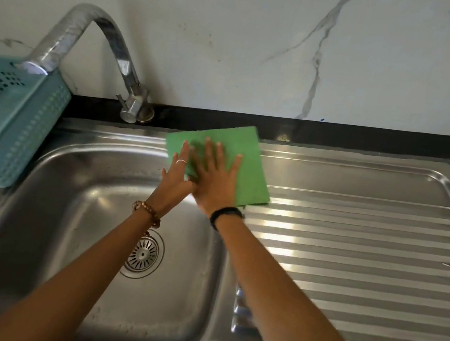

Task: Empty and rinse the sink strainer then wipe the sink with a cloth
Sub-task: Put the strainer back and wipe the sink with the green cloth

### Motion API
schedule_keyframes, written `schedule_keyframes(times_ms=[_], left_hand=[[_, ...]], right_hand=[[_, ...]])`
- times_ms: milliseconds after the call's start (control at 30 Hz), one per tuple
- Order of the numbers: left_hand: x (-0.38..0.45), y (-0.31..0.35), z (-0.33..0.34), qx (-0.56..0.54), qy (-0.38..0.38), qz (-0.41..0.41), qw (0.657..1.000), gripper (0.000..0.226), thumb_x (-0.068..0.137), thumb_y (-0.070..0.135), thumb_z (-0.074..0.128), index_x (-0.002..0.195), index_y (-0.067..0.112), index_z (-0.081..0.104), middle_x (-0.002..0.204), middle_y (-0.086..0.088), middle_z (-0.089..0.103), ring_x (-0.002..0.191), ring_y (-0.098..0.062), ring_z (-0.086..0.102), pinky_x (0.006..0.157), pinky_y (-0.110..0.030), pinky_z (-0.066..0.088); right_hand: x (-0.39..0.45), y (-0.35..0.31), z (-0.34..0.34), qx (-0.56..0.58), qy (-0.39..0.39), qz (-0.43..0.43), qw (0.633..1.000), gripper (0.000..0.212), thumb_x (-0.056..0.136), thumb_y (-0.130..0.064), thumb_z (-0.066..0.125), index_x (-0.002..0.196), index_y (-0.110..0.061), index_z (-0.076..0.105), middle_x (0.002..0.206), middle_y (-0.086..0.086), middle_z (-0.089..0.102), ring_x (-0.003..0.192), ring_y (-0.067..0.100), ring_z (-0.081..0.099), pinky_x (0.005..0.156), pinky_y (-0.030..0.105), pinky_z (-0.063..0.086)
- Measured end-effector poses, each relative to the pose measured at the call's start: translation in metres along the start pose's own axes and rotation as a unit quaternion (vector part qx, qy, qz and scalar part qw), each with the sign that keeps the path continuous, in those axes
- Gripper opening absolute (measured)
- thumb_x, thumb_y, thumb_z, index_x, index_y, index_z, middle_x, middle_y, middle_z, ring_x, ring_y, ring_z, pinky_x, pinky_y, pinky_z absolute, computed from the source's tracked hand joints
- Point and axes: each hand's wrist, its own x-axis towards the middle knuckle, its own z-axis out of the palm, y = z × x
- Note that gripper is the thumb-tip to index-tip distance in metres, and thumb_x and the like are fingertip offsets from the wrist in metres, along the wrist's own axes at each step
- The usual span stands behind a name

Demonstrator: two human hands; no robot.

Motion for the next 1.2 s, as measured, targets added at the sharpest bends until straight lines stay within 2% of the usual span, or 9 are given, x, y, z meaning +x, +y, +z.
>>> schedule_keyframes(times_ms=[133,200,300,400,500,667,767,967,1200], left_hand=[[-0.01,0.003,-0.002,0.044,0.003,0.032,0.999,0.094,0.075,-0.012,0.046,0.147,0.021,-0.005,0.158,-0.003,-0.001,0.145,-0.021,-0.009,0.114,-0.048,-0.011],[-0.015,0.007,-0.001,0.047,-0.01,0.039,0.998,0.093,0.075,-0.011,0.046,0.147,0.02,-0.003,0.158,0.0,-0.003,0.145,-0.019,-0.011,0.114,-0.048,-0.012],[-0.017,0.021,0.011,0.068,-0.049,0.03,0.996,0.09,0.077,-0.007,0.048,0.147,0.018,-0.003,0.158,0.0,-0.005,0.145,-0.02,-0.011,0.113,-0.048,-0.012],[-0.013,0.032,0.033,0.137,-0.107,0.033,0.984,0.086,0.086,0.015,0.056,0.147,0.014,-0.005,0.158,-0.004,-0.008,0.145,-0.022,-0.011,0.114,-0.05,-0.01],[-0.012,0.038,0.06,0.197,-0.158,0.051,0.966,0.098,0.084,0.046,0.058,0.146,0.012,-0.008,0.157,-0.008,-0.014,0.144,-0.026,-0.014,0.113,-0.051,-0.011],[-0.011,0.03,0.078,0.247,-0.161,0.063,0.953,0.119,0.071,0.064,0.06,0.143,0.013,-0.02,0.153,-0.009,-0.028,0.141,-0.029,-0.024,0.11,-0.058,-0.013],[-0.008,0.03,0.078,0.259,-0.17,0.049,0.949,0.124,0.068,0.069,0.06,0.142,0.014,-0.023,0.152,-0.008,-0.03,0.14,-0.028,-0.025,0.108,-0.06,-0.014],[-0.008,0.032,0.08,0.276,-0.169,0.027,0.946,0.13,0.063,0.072,0.06,0.14,0.015,-0.027,0.15,-0.005,-0.035,0.14,-0.024,-0.027,0.105,-0.063,-0.017],[-0.01,0.054,0.082,0.308,-0.158,-0.055,0.936,0.128,0.061,0.072,0.063,0.144,0.018,-0.02,0.152,-0.009,-0.03,0.141,-0.026,-0.025,0.102,-0.067,-0.018]], right_hand=[[0.0,-0.007,0.002,-0.015,0.008,-0.038,0.999,0.07,0.097,-0.028,0.038,0.148,-0.027,-0.009,0.159,0.003,-0.013,0.146,0.026,-0.009,0.109,0.063,-0.009],[-0.013,0.016,-0.001,0.01,0.012,-0.006,1.0,0.062,0.098,-0.023,0.034,0.149,-0.025,-0.002,0.16,0.0,-0.005,0.147,0.024,-0.003,0.113,0.059,-0.004],[-0.035,0.058,-0.01,0.105,0.016,0.067,0.992,0.051,0.101,-0.031,0.023,0.149,-0.024,0.01,0.159,-0.003,0.005,0.147,0.019,0.004,0.115,0.053,-0.002],[-0.06,0.117,-0.021,0.105,0.014,0.128,0.986,0.05,0.101,-0.032,0.022,0.149,-0.024,0.011,0.159,-0.004,0.006,0.147,0.018,0.005,0.116,0.052,0.001],[-0.09,0.19,-0.029,0.089,0.013,0.21,0.974,0.05,0.101,-0.031,0.022,0.149,-0.023,0.01,0.159,-0.001,0.006,0.147,0.019,0.007,0.116,0.053,0.007],[-0.113,0.229,-0.037,0.091,-0.015,0.281,0.955,0.051,0.101,-0.035,0.019,0.149,-0.026,0.005,0.16,0.002,0.0,0.147,0.024,0.001,0.115,0.058,0.001],[-0.101,0.193,-0.032,0.096,-0.012,0.242,0.965,0.05,0.1,-0.038,0.019,0.148,-0.032,0.006,0.16,0.0,0.0,0.147,0.023,0.0,0.115,0.059,-0.002],[-0.059,0.113,-0.023,0.062,-0.031,0.065,0.995,0.05,0.1,-0.041,0.017,0.148,-0.034,0.006,0.159,-0.001,-0.001,0.147,0.022,-0.003,0.113,0.057,-0.006],[-0.072,0.167,-0.025,0.066,-0.027,-0.013,0.997,0.051,0.101,-0.036,0.022,0.148,-0.029,0.005,0.159,-0.004,0.003,0.147,0.018,0.001,0.116,0.051,-0.004]])
